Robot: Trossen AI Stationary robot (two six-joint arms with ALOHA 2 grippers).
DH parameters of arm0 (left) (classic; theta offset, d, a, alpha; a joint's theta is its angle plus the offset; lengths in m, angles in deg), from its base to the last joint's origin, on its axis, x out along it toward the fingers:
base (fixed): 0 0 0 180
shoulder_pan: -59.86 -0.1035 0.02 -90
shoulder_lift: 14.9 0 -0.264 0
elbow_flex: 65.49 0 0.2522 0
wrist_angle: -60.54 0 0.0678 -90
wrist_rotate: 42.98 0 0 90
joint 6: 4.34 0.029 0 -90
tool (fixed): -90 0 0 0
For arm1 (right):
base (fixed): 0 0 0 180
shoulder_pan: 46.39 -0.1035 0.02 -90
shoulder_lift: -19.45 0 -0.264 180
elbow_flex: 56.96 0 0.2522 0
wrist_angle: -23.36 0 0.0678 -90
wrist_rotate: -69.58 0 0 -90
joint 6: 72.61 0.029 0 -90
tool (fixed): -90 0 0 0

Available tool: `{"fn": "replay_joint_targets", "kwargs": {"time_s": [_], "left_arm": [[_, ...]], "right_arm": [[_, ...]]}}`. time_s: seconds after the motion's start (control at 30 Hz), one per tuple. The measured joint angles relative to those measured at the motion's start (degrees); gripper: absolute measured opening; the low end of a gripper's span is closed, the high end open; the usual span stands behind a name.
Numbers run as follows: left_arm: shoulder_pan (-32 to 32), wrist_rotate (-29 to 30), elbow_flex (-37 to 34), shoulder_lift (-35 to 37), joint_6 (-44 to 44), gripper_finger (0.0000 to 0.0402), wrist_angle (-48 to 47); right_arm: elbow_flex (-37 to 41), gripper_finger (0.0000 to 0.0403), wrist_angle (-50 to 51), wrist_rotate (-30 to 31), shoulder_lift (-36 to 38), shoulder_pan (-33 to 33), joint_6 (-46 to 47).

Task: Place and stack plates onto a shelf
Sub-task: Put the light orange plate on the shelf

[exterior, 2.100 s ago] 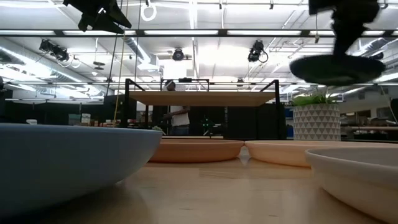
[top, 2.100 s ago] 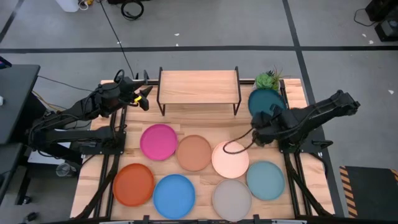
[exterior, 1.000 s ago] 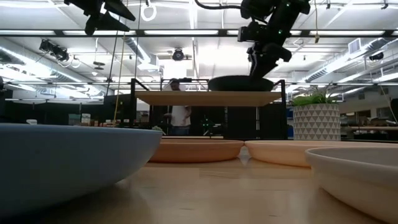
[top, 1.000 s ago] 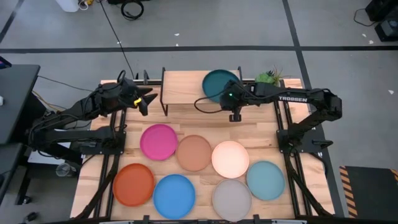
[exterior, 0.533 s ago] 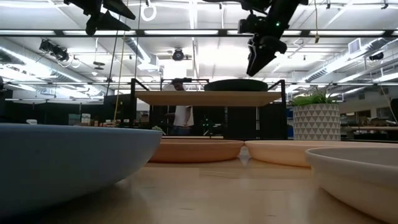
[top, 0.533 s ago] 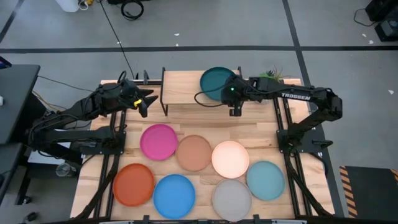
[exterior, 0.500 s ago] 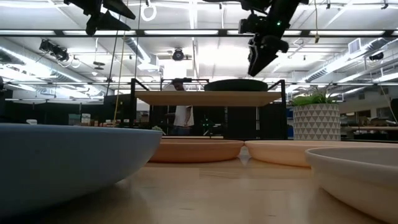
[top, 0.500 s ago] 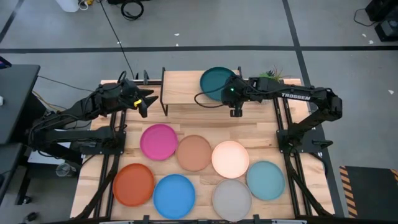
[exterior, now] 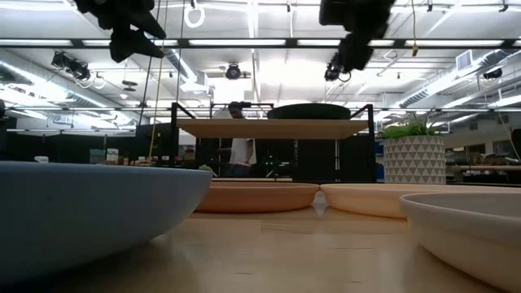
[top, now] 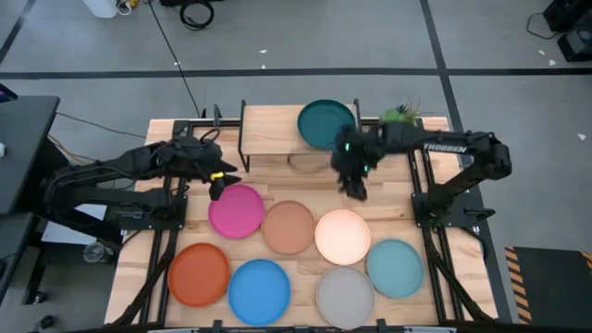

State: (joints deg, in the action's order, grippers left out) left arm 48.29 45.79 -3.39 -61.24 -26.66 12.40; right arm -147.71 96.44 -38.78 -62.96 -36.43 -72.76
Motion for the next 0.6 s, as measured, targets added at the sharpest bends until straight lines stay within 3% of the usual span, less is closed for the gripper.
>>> {"fn": "replay_joint_targets", "kwargs": {"time_s": [0.27, 0.43, 0.6], "left_arm": [[0.0, 0.0, 0.0, 0.7, 0.0, 0.0208, 0.2], [0.0, -0.1, 0.1, 1.8, 0.3, 0.0208, 0.3], [-0.1, 0.0, 0.8, 2.2, 1.0, 0.0208, 0.0]], "right_arm": [[15.0, 0.0160, -6.0, 0.6, 1.0, -9.8, 12.5], [27.4, 0.0160, -15.8, 1.0, 3.7, -11.0, 23.9], [35.4, 0.0160, -17.7, 5.2, 3.9, -11.1, 30.1]]}}
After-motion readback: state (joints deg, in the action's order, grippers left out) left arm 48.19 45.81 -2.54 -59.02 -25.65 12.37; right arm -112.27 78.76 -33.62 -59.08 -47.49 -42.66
